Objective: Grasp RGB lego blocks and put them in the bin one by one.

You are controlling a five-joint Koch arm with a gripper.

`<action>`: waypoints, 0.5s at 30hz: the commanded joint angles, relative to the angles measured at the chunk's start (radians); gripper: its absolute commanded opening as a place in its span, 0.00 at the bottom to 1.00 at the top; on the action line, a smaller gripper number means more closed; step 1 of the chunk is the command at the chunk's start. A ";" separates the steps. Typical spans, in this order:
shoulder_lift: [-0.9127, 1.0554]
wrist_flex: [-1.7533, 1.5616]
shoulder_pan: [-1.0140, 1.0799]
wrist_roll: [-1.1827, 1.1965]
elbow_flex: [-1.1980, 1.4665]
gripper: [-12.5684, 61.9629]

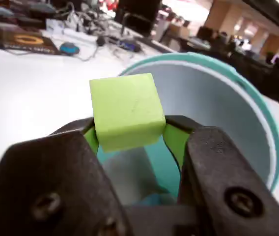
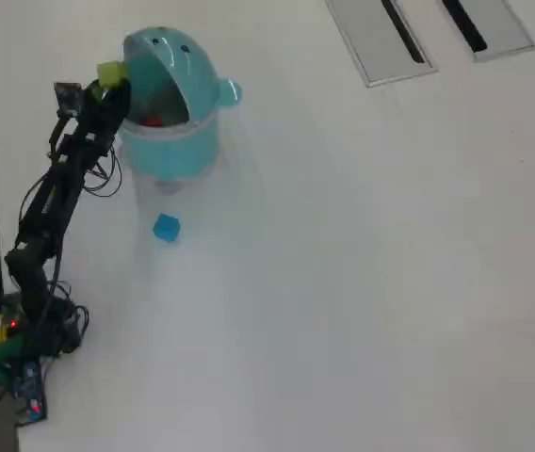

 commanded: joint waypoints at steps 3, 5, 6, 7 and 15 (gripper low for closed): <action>-0.025 -0.078 -0.009 -0.014 -0.137 0.34; -0.037 -0.110 -0.006 -0.017 -0.137 0.42; -0.038 -0.114 -0.005 -0.017 -0.138 0.44; -0.038 -0.114 -0.005 -0.017 -0.137 0.44; -0.044 -0.110 -0.002 -0.015 -0.124 0.54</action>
